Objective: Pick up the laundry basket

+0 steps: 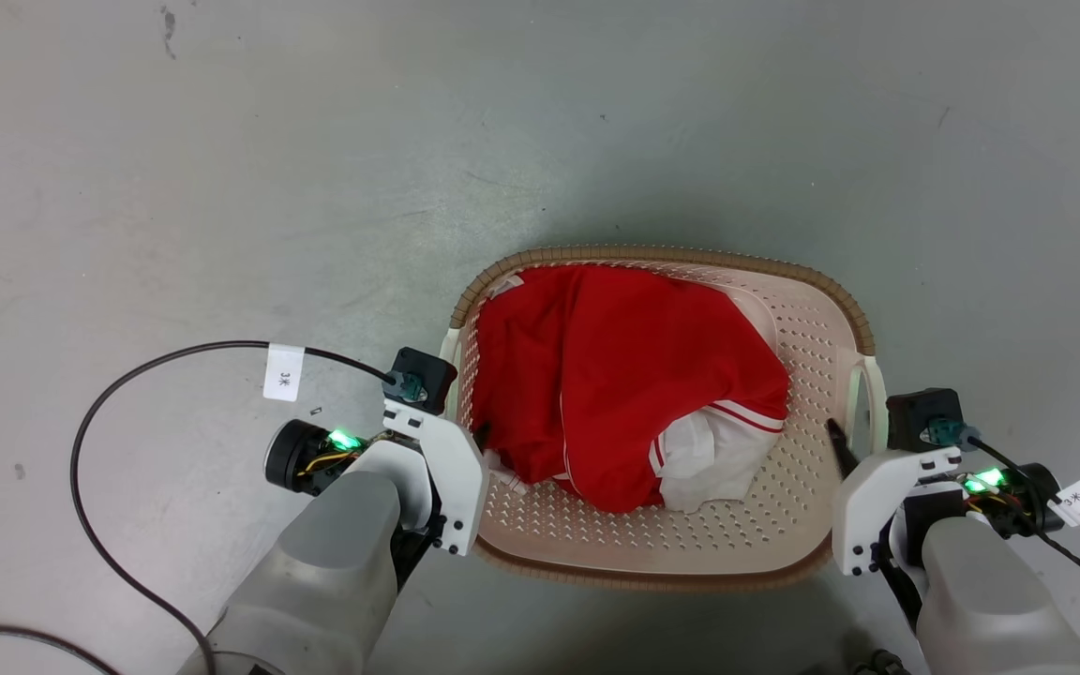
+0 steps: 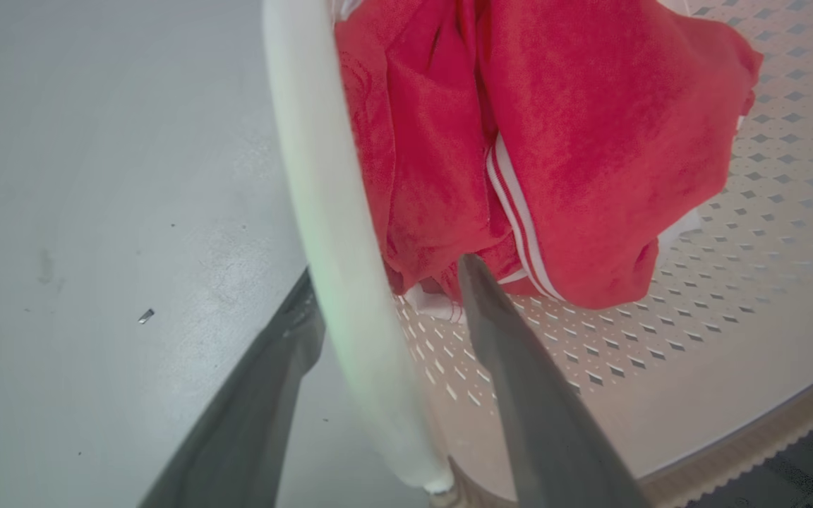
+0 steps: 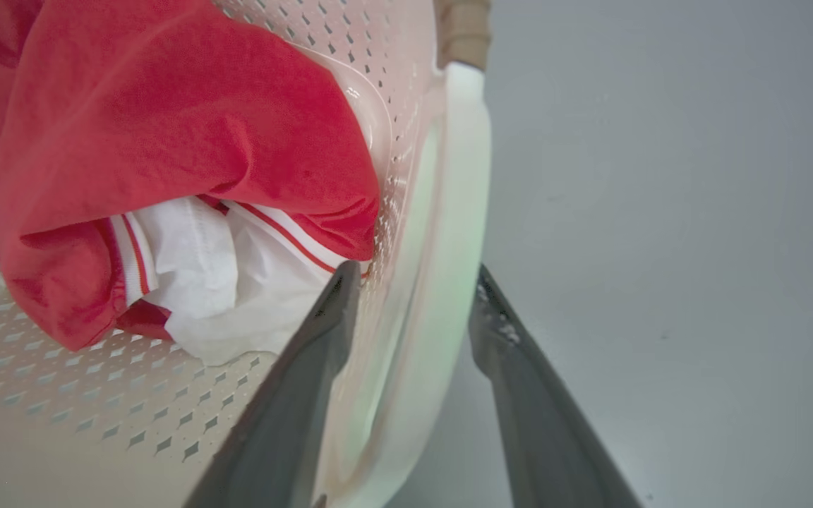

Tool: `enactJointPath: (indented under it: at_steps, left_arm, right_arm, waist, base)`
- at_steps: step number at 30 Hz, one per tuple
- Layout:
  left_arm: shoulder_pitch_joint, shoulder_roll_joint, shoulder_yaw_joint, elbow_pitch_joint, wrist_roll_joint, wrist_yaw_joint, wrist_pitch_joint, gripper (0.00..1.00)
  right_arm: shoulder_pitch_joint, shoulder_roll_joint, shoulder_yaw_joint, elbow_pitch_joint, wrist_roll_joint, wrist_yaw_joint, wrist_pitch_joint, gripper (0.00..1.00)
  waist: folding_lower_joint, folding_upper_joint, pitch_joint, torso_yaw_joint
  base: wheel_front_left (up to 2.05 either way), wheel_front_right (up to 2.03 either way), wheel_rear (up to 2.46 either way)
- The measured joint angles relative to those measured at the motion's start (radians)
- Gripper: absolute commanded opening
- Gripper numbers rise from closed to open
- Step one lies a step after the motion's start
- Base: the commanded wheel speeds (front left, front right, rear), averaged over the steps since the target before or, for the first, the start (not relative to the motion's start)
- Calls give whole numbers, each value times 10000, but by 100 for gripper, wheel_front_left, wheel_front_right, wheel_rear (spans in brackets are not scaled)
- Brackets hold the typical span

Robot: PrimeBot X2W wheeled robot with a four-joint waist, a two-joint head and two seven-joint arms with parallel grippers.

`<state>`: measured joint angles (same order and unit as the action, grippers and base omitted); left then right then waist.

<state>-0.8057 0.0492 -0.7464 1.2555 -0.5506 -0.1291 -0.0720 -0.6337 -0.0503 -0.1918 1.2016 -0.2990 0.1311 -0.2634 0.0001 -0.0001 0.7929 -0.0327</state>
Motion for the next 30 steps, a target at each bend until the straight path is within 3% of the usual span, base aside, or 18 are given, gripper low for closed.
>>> enactJointPath:
  at_steps: [18, 30]
  left_arm:
    - [672, 46, -842, -107, -1129, 48, 445, 0]
    - [1450, 81, -1369, -105, -2036, 59, 1068, 0]
  right_arm:
    - [324, 10, 288, 750, 77, 2, 205, 0]
    - [932, -17, 1718, 867, 869, 0, 771, 0]
  waist:
    - [-1, 0, -1311, 162]
    - [-2, 0, -3133, 459]
  base:
    - [0, 0, 0]
    - [0, 0, 0]
